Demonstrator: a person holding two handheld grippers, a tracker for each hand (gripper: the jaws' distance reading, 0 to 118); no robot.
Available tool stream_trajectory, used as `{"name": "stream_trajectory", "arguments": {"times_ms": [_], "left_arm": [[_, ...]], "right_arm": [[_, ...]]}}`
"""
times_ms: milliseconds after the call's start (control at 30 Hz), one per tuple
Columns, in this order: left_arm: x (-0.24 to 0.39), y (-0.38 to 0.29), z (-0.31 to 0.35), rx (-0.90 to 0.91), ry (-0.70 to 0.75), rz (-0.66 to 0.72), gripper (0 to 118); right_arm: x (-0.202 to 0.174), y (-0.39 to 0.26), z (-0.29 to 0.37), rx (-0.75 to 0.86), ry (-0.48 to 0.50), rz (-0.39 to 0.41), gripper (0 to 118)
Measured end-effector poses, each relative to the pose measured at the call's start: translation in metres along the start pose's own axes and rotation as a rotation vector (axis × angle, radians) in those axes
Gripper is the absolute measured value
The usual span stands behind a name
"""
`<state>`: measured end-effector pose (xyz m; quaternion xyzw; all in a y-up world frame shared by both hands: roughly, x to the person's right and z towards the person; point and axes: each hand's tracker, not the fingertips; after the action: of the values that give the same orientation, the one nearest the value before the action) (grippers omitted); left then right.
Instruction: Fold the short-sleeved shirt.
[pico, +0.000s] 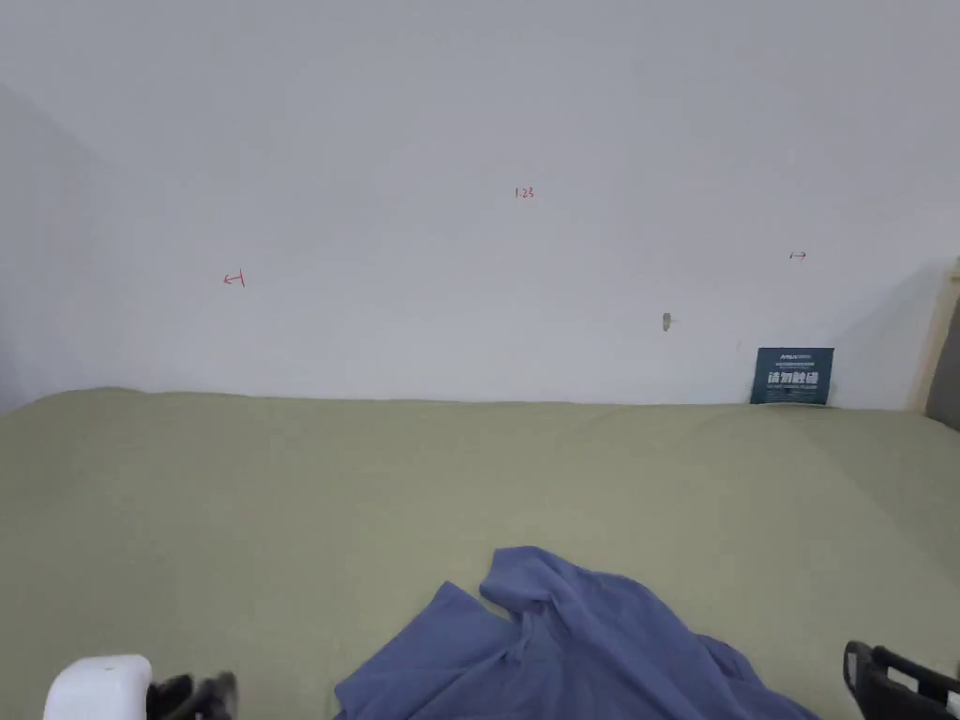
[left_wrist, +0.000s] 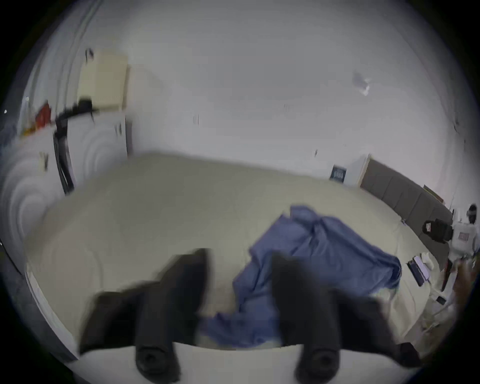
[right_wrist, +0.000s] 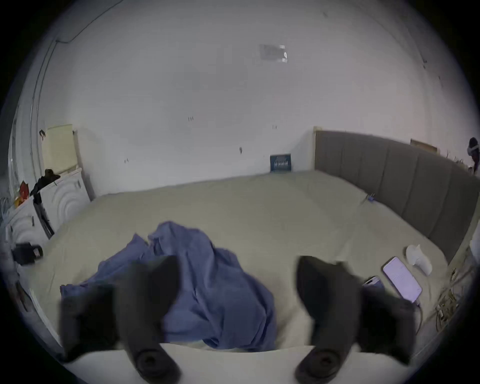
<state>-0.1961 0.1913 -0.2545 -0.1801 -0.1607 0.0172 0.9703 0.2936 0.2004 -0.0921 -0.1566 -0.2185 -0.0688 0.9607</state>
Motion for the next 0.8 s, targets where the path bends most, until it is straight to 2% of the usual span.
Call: {"name": "stream_trajectory", "arguments": {"times_ms": [33, 67, 133, 200, 267, 433, 567, 733, 767, 800], "left_arm": [[0.006, 0.004, 0.005, 0.040, 0.041, -0.025, 0], [0.010, 0.008, 0.011, 0.073, 0.058, -0.028, 0], [0.011, 0.011, 0.017, 0.101, -0.033, -0.028, 0], [0.011, 0.010, 0.019, 0.061, -0.076, -0.034, 0], [0.007, -0.001, 0.019, 0.027, -0.081, -0.039, 0], [-0.002, -0.021, 0.022, -0.010, -0.049, -0.011, 0], [-0.003, -0.026, 0.019, -0.006, -0.051, -0.017, 0], [0.003, -0.035, 0.012, 0.003, -0.045, -0.031, 0], [0.003, -0.037, 0.008, -0.010, -0.032, -0.041, 2], [0.002, -0.036, 0.005, -0.021, -0.029, -0.046, 12]], "right_arm": [[-0.005, -0.001, 0.005, 0.023, -0.018, 0.042, 23], [-0.011, -0.004, 0.009, 0.043, -0.040, 0.088, 1], [-0.016, -0.014, 0.016, 0.070, -0.043, 0.109, 0], [-0.017, -0.022, 0.023, 0.070, -0.003, 0.072, 0], [-0.017, -0.035, 0.029, 0.096, -0.005, 0.068, 0], [-0.020, -0.046, 0.031, 0.109, 0.010, 0.118, 0], [-0.028, -0.049, 0.027, 0.102, 0.039, 0.095, 0], [-0.038, -0.054, 0.026, 0.077, 0.068, 0.144, 0], [-0.039, -0.054, 0.025, 0.073, 0.072, 0.149, 0], [-0.038, -0.054, 0.024, 0.068, 0.076, 0.155, 0]]}}
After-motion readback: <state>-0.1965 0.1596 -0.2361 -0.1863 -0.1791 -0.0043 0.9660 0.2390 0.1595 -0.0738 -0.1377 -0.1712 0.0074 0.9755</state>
